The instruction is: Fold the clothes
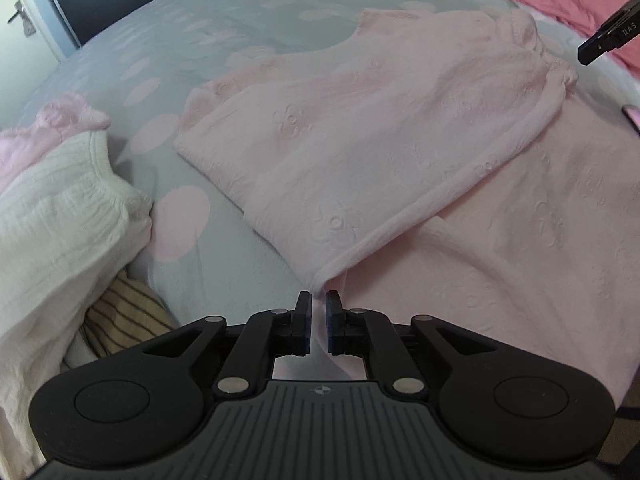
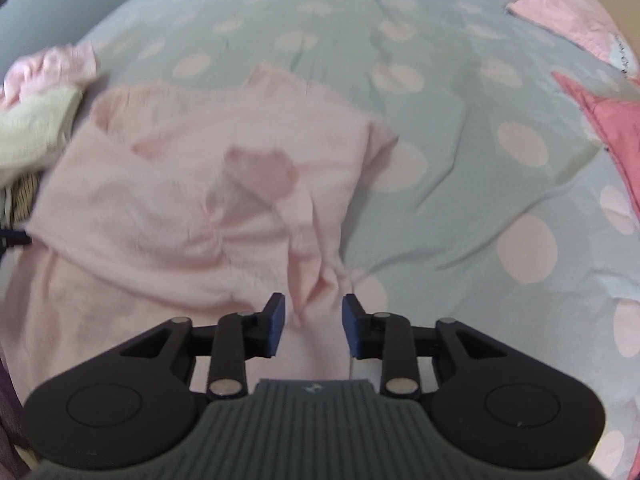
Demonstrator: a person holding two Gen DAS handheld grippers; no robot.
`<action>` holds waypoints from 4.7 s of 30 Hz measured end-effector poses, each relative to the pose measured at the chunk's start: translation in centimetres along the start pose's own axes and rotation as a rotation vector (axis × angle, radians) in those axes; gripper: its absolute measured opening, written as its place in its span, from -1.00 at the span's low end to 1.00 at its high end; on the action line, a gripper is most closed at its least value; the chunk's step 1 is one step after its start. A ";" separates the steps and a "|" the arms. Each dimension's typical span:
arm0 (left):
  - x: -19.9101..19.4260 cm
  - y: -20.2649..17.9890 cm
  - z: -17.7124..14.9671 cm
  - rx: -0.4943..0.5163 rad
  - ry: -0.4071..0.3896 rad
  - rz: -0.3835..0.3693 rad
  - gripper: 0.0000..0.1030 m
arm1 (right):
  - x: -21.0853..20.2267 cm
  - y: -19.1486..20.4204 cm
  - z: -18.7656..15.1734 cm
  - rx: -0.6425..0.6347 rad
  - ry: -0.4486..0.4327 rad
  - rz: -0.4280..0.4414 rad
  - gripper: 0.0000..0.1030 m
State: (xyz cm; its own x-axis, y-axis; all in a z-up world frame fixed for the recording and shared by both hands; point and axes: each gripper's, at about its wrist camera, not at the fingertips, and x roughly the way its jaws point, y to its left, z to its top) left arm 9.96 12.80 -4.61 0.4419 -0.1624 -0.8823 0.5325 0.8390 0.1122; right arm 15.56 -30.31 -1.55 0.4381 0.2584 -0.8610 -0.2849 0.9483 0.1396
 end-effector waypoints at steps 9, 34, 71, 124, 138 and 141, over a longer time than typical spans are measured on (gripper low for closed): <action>-2.3 2.5 2.5 -0.191 -0.136 -0.019 -0.53 | 0.2 1.9 4.6 0.140 -0.180 0.078 0.17; 0.4 0.9 4.4 -0.136 -0.055 0.035 -0.53 | 4.5 1.6 -4.0 0.111 0.261 0.111 -0.89; 0.6 0.1 5.2 -0.115 -0.050 0.071 -0.40 | 2.6 -2.0 1.7 0.569 -0.033 0.229 -0.89; 6.9 5.8 12.3 -0.366 -0.214 0.094 -0.95 | 7.8 -1.0 8.8 0.275 -0.130 0.020 -0.99; 3.6 7.0 10.8 -0.365 -0.221 0.076 -0.30 | 6.5 2.6 7.0 0.105 -0.105 0.031 -0.43; 2.1 6.5 9.1 -0.333 -0.223 0.059 -0.24 | 5.6 2.4 6.2 0.100 -0.115 0.020 -0.43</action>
State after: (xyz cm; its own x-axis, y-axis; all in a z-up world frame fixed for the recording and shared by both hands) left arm 20.92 13.18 -1.55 0.6297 -0.1869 -0.7540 0.2550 0.9666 -0.0266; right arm 22.61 -25.41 -2.97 0.5294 0.2909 -0.7970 -0.2105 0.9550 0.2088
